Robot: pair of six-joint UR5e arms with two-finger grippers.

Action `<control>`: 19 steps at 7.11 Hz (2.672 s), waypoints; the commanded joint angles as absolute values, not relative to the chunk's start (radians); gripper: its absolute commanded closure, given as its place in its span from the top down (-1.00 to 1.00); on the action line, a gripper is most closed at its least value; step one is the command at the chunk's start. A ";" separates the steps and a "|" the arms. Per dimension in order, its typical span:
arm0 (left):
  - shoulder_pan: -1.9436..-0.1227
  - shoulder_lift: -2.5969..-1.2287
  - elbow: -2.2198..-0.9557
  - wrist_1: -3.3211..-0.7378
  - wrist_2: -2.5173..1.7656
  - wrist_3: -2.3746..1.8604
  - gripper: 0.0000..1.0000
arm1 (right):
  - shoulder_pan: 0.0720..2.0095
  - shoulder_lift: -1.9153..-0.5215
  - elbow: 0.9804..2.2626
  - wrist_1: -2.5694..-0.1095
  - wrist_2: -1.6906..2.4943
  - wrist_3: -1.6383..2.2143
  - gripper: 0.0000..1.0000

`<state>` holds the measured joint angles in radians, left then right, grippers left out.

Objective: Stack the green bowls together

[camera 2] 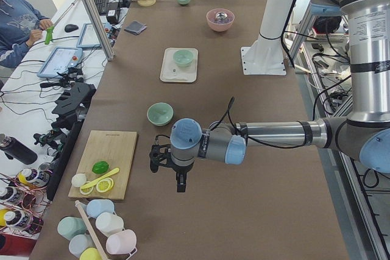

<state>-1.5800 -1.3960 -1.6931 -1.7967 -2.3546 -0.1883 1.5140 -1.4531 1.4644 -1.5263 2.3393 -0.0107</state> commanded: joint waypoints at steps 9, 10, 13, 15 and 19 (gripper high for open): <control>-1.575 -1.394 -1.707 -1.894 -2.378 -0.324 0.96 | 1.514 -1.453 1.462 -1.526 2.335 -0.011 1.00; -1.575 -1.394 -1.706 -1.893 -2.378 -0.328 0.96 | 1.514 -1.453 1.465 -1.525 2.336 -0.011 1.00; -1.574 -1.397 -1.707 -1.893 -2.378 -0.357 0.96 | 1.513 -1.453 1.476 -1.516 2.342 -0.012 1.00; -1.574 -1.399 -1.704 -1.894 -2.376 -0.359 0.95 | 1.513 -1.460 1.479 -1.513 2.377 -0.009 1.00; -1.572 -1.400 -1.688 -1.894 -2.378 -0.356 0.96 | 1.513 -1.474 1.473 -1.475 2.404 -0.009 1.00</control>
